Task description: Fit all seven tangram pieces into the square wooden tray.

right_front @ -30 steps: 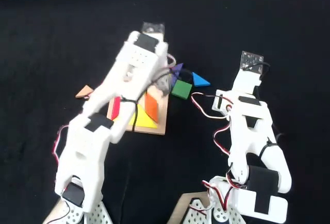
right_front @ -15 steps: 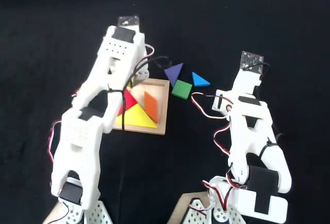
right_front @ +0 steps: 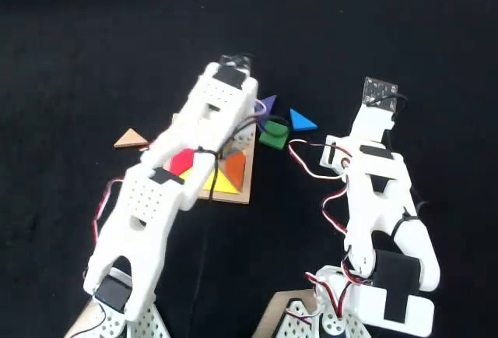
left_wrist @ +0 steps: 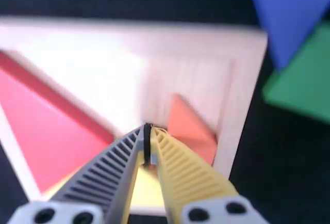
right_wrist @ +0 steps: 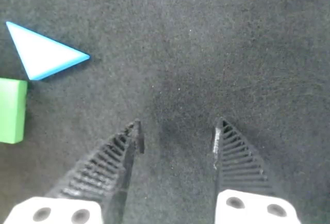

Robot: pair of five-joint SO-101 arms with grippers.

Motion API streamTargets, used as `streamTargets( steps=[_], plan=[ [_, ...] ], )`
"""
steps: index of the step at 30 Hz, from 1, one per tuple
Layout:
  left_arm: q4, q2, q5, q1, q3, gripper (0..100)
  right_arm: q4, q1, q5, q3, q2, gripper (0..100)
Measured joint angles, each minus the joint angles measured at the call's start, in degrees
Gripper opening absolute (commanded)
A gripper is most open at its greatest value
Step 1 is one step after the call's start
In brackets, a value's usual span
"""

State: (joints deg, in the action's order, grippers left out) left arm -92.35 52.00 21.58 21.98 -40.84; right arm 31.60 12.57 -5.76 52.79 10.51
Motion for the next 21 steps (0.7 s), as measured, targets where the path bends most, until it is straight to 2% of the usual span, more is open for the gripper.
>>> streamTargets(
  steps=[10, 16, 21],
  plan=[
    [-4.84, 0.35, 0.18, 1.41, -0.09, 3, 0.0, 0.0, 0.0, 0.0, 0.0, 21.9],
    [-7.56, 0.44, 0.26, 1.58, -4.4, 3, 0.0, 0.0, 0.0, 0.0, 0.0, 21.9],
    [-7.74, -2.73, 0.26, -2.64, -11.16, 3, 0.0, 0.0, 0.0, 0.0, 0.0, 21.9]
  ],
)
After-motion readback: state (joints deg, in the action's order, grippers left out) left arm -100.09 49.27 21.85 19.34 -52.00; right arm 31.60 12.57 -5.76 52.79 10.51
